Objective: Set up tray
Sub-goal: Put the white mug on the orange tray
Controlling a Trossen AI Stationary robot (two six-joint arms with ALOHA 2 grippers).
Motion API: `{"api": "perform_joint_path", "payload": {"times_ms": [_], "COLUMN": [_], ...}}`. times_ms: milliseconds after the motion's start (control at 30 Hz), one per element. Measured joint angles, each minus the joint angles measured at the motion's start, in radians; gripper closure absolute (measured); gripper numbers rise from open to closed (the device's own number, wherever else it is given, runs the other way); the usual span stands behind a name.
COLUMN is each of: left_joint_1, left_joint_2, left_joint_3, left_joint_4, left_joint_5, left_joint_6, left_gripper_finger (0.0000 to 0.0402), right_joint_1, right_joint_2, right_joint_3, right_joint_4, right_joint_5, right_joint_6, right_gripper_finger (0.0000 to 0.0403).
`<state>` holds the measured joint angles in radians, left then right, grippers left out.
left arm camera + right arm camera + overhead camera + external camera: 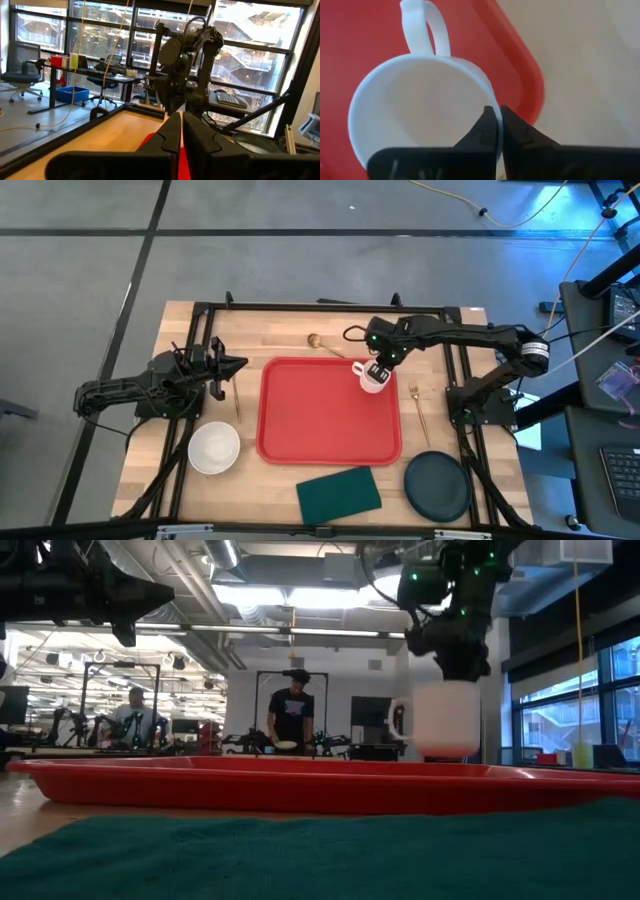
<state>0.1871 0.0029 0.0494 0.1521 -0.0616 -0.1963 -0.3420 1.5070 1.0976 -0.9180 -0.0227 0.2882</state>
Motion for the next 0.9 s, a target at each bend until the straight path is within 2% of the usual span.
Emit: {"api": "perform_joint_path", "payload": {"times_ms": [400,667,900], "left_joint_1": [0.000,0.000,0.000], "left_joint_2": [0.000,0.000,0.000], "left_joint_3": [0.000,0.000,0.000], "left_joint_4": [0.000,0.000,0.000], "left_joint_5": [0.000,0.000,0.000], "left_joint_6": [0.000,0.000,0.000], "left_gripper_finger": [0.0393,0.0395,0.0391], "right_joint_1": [-0.005,-0.005,-0.005], "right_joint_2": [-0.001,0.001,0.001], "right_joint_3": [-0.112,-0.120,-0.120], "right_joint_4": [0.083,0.092,0.092], "right_joint_5": [0.012,0.031,0.055], "right_joint_6": [0.019,0.018,0.021], "right_gripper_finger": [0.0398,0.0368,0.0362]}}
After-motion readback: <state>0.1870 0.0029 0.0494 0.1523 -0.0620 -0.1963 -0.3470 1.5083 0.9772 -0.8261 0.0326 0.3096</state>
